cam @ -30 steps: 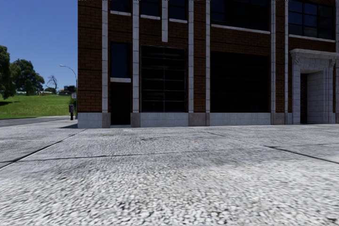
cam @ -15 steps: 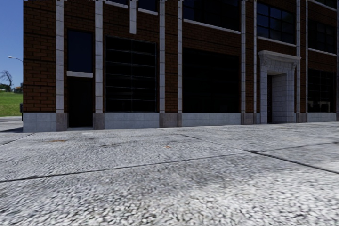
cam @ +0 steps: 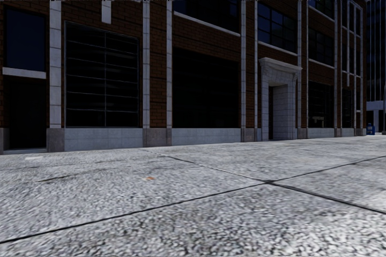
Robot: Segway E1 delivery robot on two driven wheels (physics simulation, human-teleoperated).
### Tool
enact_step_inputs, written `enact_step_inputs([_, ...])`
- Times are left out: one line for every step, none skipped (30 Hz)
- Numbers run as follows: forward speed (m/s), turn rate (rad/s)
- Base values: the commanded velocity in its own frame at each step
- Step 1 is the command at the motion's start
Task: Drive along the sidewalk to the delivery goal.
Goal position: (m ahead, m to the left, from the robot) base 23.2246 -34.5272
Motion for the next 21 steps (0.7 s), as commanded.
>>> enact_step_inputs([1.72, -0.46])
enact_step_inputs([1.72, -0.46])
enact_step_inputs([1.72, -0.46])
enact_step_inputs([1.72, -0.46])
enact_step_inputs([1.72, -0.46])
enact_step_inputs([1.72, -0.46])
enact_step_inputs([1.72, -0.46])
enact_step_inputs([1.72, -0.46])
enact_step_inputs([1.72, -0.46])
enact_step_inputs([1.72, -0.46])
enact_step_inputs([1.72, -0.46])
enact_step_inputs([1.72, -0.46])
enact_step_inputs([1.72, -0.46])
enact_step_inputs([1.72, -0.48])
enact_step_inputs([1.72, -0.55])
enact_step_inputs([1.72, -0.59])
enact_step_inputs([1.72, -0.59])
enact_step_inputs([1.72, -0.6])
enact_step_inputs([1.72, -0.6])
enact_step_inputs([1.72, -0.6])
enact_step_inputs([1.72, -0.6])
